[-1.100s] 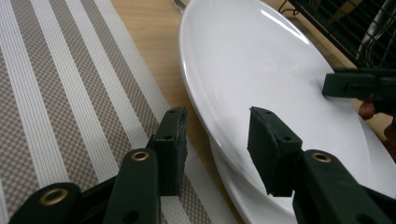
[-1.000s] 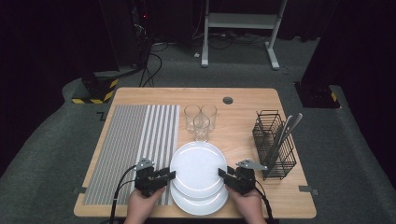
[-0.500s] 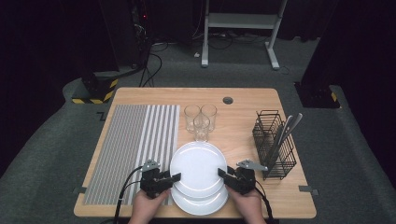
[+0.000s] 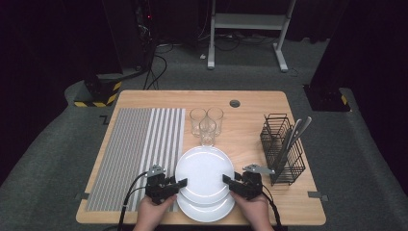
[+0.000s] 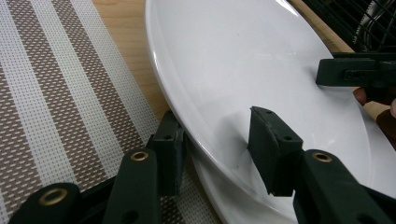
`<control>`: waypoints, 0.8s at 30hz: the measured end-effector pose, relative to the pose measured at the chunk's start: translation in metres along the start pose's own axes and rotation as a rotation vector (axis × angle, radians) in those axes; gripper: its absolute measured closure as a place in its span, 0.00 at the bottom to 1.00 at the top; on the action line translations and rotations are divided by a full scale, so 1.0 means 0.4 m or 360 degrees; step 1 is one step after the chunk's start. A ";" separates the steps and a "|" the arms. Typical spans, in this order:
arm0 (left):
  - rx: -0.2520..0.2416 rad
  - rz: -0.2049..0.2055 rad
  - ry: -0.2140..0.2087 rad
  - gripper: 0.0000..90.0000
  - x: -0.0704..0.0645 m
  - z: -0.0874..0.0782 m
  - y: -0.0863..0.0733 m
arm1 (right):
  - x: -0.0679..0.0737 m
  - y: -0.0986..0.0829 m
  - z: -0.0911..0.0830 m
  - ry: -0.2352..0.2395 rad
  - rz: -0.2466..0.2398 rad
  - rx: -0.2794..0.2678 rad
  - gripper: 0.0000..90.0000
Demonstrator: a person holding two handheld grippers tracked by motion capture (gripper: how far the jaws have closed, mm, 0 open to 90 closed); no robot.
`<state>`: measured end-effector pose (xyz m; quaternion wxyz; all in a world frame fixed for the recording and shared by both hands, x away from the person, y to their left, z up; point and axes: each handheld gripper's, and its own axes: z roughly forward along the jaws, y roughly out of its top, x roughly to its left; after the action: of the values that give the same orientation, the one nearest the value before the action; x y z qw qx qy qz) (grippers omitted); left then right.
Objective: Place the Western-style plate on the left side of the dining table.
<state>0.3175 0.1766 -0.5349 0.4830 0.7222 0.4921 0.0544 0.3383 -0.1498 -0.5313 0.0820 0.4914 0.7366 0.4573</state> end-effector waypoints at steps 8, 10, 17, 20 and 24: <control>-0.0022 0.0053 0.0045 0.63 -0.012 -0.005 0.002 | 0.005 -0.004 -0.005 -0.0035 -0.0017 -0.0044 0.64; -0.0035 0.0071 0.0062 0.64 -0.016 -0.006 0.002 | 0.007 -0.006 -0.009 -0.0047 -0.0028 -0.0070 0.65; -0.0084 0.0106 0.0082 0.66 -0.028 -0.014 0.003 | 0.006 -0.009 -0.017 -0.0034 -0.0037 -0.0131 0.69; -0.0128 0.0116 0.0054 0.69 -0.032 -0.020 0.004 | 0.007 -0.010 -0.019 -0.0027 -0.0037 -0.0145 0.68; -0.0158 0.0161 0.0062 0.69 -0.045 -0.023 0.005 | 0.006 -0.011 -0.021 -0.0024 -0.0032 -0.0164 0.69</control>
<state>0.3045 0.1688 -0.5214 0.5053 0.7201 0.4609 0.1171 0.3294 -0.1534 -0.5291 0.1172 0.4827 0.7164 0.4900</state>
